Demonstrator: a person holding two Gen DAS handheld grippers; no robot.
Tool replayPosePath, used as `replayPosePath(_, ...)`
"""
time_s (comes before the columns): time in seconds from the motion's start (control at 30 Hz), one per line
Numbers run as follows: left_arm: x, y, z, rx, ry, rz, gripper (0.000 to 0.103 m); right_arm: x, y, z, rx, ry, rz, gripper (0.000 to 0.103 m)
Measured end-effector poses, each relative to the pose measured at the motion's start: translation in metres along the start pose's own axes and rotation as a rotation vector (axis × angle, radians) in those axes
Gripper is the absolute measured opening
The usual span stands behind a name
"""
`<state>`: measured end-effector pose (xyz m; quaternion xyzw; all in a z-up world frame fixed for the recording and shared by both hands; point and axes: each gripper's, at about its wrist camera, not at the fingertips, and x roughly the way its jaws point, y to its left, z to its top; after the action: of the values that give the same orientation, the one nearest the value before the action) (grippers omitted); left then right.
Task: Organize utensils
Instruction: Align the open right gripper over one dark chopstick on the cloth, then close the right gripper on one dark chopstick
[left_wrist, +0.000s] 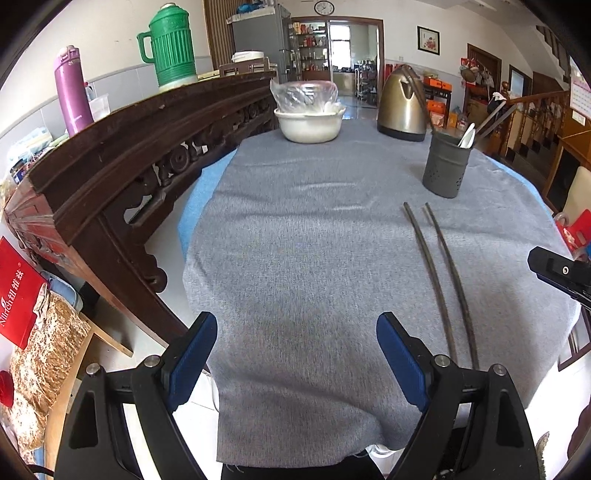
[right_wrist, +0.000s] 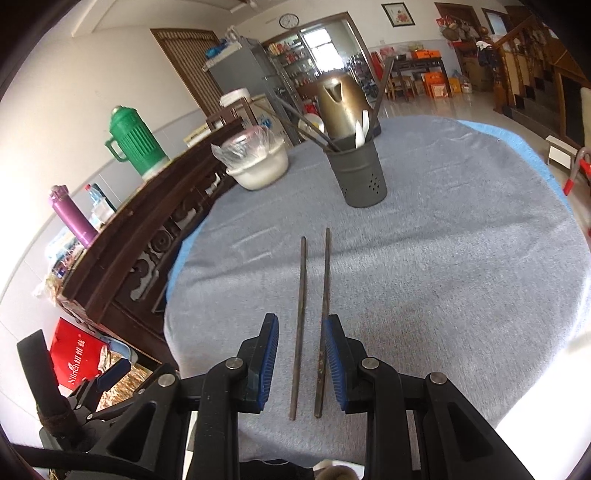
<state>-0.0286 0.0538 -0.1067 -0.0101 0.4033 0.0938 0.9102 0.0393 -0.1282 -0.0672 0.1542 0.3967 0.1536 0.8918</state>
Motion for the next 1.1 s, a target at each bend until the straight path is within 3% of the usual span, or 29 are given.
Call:
replayPosePath(0.5,0.063,-0.008,0.040,0.012,0.067,0.048,0.088,0.084,-0.012,0.052,0.025,0.099,-0.015,0.028)
replayPosePath(0.7,0.076,-0.013,0.050,0.031,0.081,0.043,0.088,0.113,-0.010,0.077,0.014,0.118,-0.031,0.028)
replayPosePath(1.1,0.094,-0.010,0.072,0.028,0.084,0.035,0.088,0.169,-0.013,0.103,0.009,0.240,-0.091,0.028)
